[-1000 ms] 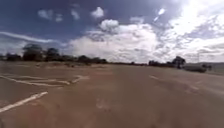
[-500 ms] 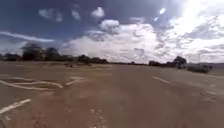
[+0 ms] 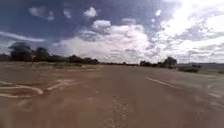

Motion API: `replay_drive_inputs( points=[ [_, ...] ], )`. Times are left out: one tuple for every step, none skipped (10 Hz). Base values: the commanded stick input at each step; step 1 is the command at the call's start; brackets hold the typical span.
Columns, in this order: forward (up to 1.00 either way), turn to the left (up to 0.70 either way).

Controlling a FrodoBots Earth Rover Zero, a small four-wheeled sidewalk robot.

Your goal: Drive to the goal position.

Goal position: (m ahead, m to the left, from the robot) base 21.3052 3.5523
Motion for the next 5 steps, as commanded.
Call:
replay_drive_inputs(
  points=[
    [1.00, 0.00],
    [1.00, 0.00],
    [1.00, 0.00],
    [1.00, 0.00],
    [1.00, -0.09]
  ],
)
